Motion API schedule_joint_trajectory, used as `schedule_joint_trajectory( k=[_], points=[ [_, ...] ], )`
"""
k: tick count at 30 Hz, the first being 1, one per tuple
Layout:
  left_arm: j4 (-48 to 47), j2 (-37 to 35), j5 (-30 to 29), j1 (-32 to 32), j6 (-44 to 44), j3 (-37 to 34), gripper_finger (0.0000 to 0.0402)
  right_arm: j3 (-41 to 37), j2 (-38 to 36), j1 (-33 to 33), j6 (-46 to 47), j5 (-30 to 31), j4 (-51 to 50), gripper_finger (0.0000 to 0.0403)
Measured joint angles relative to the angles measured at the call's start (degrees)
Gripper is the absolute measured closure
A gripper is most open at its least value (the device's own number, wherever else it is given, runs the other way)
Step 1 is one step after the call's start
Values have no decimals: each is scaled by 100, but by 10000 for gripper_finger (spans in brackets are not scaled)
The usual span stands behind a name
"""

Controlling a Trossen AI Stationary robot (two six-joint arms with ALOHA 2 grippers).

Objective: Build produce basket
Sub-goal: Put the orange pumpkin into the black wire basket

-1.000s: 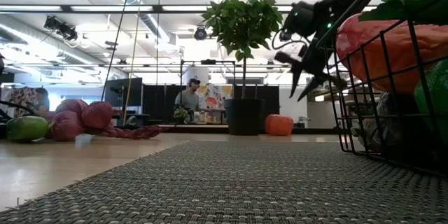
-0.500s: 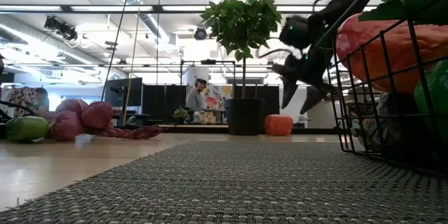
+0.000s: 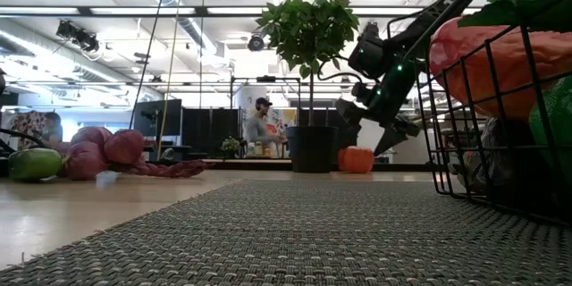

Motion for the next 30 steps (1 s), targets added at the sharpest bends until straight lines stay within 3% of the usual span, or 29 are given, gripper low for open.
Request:
schedule_joint_trajectory(
  k=[14,20,23,30],
  points=[
    [-12,0,-2,-2,-306,0,269,4,164,-290,-40,555,403,7],
    [-22,0,-4,-2,-360,0,269,2,665,-281,3,297,769,7],
    [-31,0,-4,0,-392,0,269,41,719,-226,-105,454,906,7],
    [-42,0,-4,-2,-447,0,269,44,729,-237,-105,599,908,29]
  ],
)
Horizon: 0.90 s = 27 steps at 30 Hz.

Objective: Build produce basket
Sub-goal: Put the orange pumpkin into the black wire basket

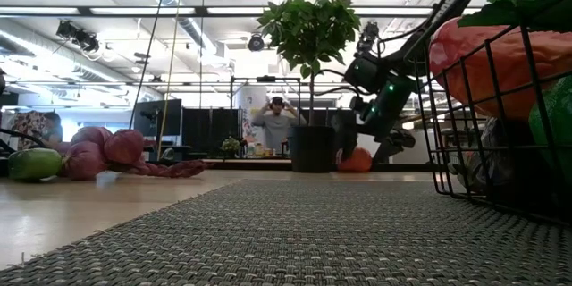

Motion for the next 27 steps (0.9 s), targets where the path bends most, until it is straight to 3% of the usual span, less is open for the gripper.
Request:
schedule_joint_trajectory(
  k=[7,18,27],
  points=[
    [0,0,-5,0,6,0,269,0,0,0,0,32,-27,98],
    [2,0,-66,0,4,0,269,-4,-2,0,20,-176,-220,244],
    [8,2,-66,2,16,0,269,-2,-276,69,182,-446,-866,272]
  ],
)
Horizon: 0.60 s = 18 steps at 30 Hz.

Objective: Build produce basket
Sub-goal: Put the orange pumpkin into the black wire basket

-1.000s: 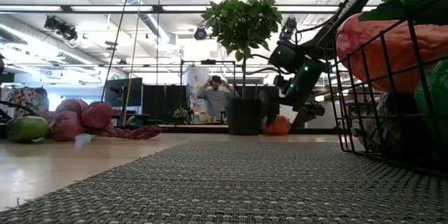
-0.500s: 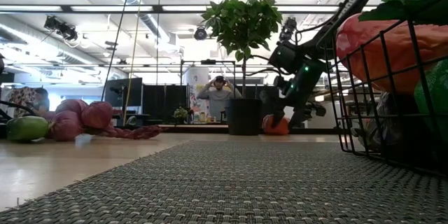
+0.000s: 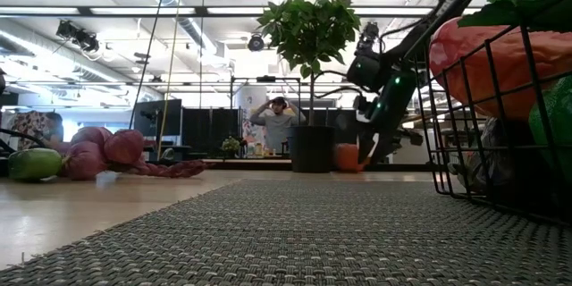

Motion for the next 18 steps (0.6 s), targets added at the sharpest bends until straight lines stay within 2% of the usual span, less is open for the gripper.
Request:
schedule_joint_trajectory(
  k=[4,11,14,18],
  points=[
    [0,-2,0,-2,125,0,269,-5,-430,178,144,-110,-596,301],
    [0,-2,-2,7,404,0,269,-5,-1144,504,71,-453,-1272,394],
    [-2,-2,-2,11,454,0,269,-5,-1361,511,105,-518,-1519,391],
    [0,-2,-2,9,467,0,269,-5,-1570,479,197,-263,-1716,342]
  ],
)
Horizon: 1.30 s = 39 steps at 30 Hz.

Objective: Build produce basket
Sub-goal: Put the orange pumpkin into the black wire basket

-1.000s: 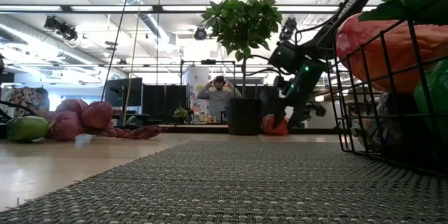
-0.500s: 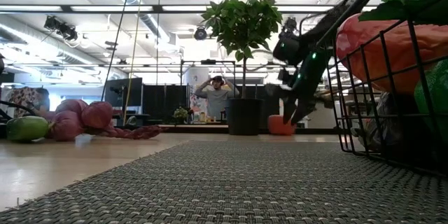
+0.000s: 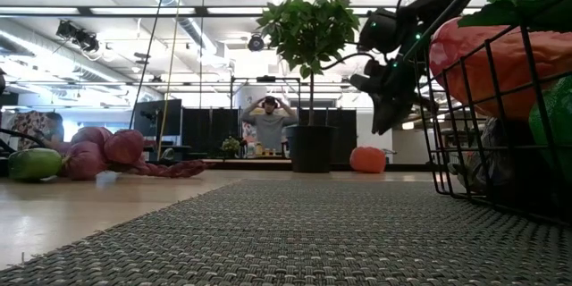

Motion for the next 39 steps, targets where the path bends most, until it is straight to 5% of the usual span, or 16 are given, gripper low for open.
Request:
schedule_joint_trajectory(
  k=[4,11,16,30,39],
  points=[
    [-2,0,0,0,86,0,269,0,-43,-173,436,196,42,300],
    [-2,0,0,2,93,-2,269,2,-23,-338,-355,44,274,304],
    [-2,0,2,0,100,-2,269,-32,-23,-512,69,88,504,291],
    [-5,2,2,-9,237,-2,269,-68,302,-810,1044,223,874,47],
    [-122,2,46,-73,115,-2,269,-15,1341,-714,1452,7,1910,6]
  ],
)
